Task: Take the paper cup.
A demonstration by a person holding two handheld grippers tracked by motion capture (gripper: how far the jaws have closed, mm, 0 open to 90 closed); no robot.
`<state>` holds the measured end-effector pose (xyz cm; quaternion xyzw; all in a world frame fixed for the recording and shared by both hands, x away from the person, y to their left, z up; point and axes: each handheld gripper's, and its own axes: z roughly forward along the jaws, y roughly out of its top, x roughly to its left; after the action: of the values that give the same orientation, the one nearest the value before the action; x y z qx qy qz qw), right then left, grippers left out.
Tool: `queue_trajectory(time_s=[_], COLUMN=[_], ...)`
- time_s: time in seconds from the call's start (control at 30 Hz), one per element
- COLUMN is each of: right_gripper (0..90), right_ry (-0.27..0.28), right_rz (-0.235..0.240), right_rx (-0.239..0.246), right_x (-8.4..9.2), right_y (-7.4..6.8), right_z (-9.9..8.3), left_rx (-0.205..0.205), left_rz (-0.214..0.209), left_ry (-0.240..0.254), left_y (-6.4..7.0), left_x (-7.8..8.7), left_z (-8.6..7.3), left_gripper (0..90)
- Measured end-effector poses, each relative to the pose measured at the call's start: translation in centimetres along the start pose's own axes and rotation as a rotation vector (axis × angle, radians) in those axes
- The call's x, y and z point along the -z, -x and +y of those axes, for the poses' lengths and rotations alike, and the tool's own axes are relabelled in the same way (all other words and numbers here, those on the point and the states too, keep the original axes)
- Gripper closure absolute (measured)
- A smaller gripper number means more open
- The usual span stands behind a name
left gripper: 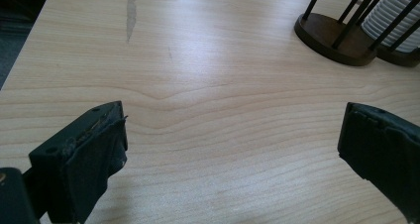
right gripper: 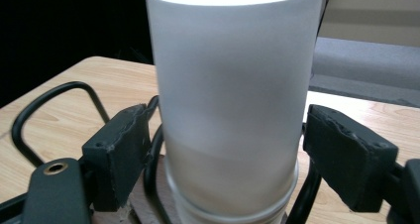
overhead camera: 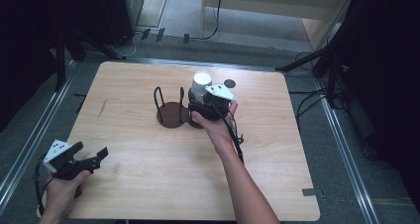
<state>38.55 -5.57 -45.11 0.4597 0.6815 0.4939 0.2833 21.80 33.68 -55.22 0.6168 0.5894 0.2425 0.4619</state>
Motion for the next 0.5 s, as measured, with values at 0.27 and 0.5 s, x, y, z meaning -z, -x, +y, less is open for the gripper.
queue_trajectory(time_s=[0.27,0.5], right_gripper=[19.4,21.3], right_ry=[-0.010,-0.016], right_rz=[-0.008,-0.006], right_rx=[-0.007,-0.001], right_x=[-0.8,-1.3], right_y=[0.3,0.1], right_z=[0.0,-0.1], left_rx=[-0.004,0.002], left_rz=[0.000,-0.001], left_ry=[-0.002,0.003], left_y=[0.0,0.0], left_x=[0.0,0.0], left_z=[0.0,0.0], left_gripper=[0.0,0.0])
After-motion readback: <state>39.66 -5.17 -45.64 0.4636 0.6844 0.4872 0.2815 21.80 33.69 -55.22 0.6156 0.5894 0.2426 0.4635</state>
